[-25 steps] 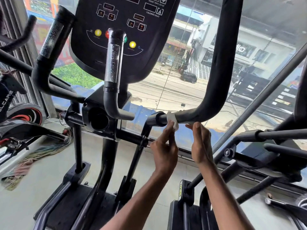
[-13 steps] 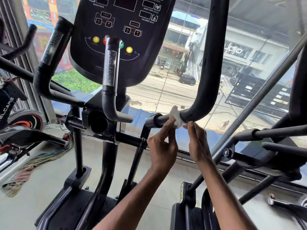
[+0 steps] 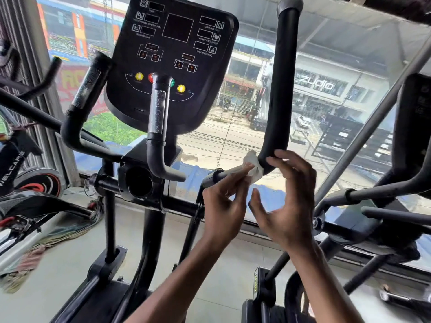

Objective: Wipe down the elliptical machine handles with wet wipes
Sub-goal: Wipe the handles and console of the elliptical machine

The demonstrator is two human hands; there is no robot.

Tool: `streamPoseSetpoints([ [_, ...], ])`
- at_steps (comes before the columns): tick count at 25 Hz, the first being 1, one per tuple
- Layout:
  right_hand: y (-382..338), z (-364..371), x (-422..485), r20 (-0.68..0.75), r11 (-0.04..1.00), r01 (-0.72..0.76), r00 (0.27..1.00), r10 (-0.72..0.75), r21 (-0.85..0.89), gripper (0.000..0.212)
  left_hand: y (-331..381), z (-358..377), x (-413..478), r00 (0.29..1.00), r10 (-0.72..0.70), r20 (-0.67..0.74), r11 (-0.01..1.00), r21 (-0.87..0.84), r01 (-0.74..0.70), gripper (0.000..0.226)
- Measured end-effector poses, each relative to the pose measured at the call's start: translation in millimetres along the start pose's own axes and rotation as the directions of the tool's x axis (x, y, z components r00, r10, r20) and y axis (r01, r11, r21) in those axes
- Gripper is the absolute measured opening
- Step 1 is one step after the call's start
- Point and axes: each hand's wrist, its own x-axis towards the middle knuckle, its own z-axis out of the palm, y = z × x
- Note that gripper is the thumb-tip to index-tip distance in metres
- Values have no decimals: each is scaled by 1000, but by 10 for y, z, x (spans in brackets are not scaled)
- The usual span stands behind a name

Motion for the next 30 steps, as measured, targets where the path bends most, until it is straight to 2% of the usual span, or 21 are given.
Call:
streamPoseSetpoints([
  [2,3,-39,70,122,987,108,988,-93,-117,51,60,-82,66,991,-71,112,991,-108,83,28],
  [6,22,-45,200,97,940,238,971,-220,-246,24,211,-223,176,971,-61,233,973,-202,109,31],
  [10,17,-155,380,119,893,363,932,-343,-267,11,211,-246,177,992,-29,123,980,-193,52,34],
  [13,35,-245,489,66,901,328,944,-323,-285,10,87,-201,162,998,-13,69,999,-33,15,33],
  [15,52,-299,544,144,882,368,929,-340,-293,10,65,-137,184,996,1,93,998,60,-6,30],
  [18,77,-327,590,340,830,474,864,-372,-296,23,70,-62,239,989,3,145,990,138,-23,35],
  [23,71,-350,889,378,807,534,822,-426,-253,5,89,0,289,987,-14,158,993,120,-6,40],
  [30,153,-398,1407,417,830,529,804,-423,-178,14,228,129,387,985,-56,166,998,14,54,39],
])
